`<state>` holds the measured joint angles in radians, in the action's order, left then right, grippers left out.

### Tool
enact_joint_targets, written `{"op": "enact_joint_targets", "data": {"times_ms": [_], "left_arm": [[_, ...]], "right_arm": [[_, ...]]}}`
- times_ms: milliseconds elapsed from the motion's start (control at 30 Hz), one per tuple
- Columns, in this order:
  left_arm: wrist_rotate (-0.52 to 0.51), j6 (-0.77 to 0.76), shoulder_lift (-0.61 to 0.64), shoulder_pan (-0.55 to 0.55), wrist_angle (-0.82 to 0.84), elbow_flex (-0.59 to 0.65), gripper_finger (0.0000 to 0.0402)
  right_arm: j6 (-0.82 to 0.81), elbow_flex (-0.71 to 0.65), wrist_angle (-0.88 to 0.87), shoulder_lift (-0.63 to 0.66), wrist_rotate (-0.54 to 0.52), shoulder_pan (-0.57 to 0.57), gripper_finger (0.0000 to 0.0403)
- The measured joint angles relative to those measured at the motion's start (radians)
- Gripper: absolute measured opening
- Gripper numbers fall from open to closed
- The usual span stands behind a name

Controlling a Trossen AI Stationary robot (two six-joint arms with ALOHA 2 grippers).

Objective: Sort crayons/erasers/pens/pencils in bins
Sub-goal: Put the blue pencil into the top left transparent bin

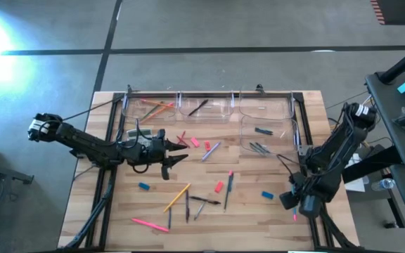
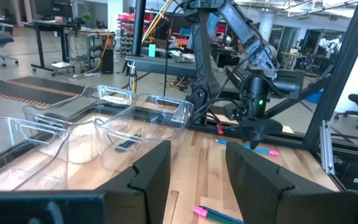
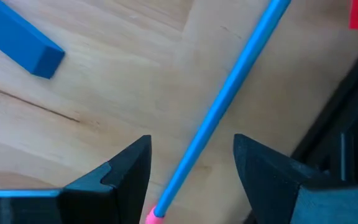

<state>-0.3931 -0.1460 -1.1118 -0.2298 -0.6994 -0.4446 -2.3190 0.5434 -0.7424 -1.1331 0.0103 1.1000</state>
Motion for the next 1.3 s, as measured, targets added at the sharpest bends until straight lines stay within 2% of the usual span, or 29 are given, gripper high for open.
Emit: {"op": "enact_joint_targets", "data": {"times_ms": [233,633,833,933,1300], "left_arm": [[0.000,-0.001,0.000,0.000,0.000,0.000,0.0141],[0.000,-0.004,0.000,0.000,0.000,0.000,0.0141],[0.000,-0.006,0.000,0.000,0.000,0.001,0.0141],[0.000,-0.007,0.000,0.000,0.000,0.001,0.0141],[0.002,-0.031,0.000,-0.004,0.001,0.005,0.0141]], "right_arm": [[0.004,-0.001,0.013,-0.057,0.008,0.000,0.0208],[0.025,-0.005,0.035,-0.079,0.026,0.002,0.0121],[0.028,-0.005,0.037,-0.079,0.024,0.002,0.0097],[0.036,-0.002,0.111,-0.079,0.020,0.002,0.0093],[0.059,-0.017,0.151,-0.167,0.031,0.000,0.0113]]}}
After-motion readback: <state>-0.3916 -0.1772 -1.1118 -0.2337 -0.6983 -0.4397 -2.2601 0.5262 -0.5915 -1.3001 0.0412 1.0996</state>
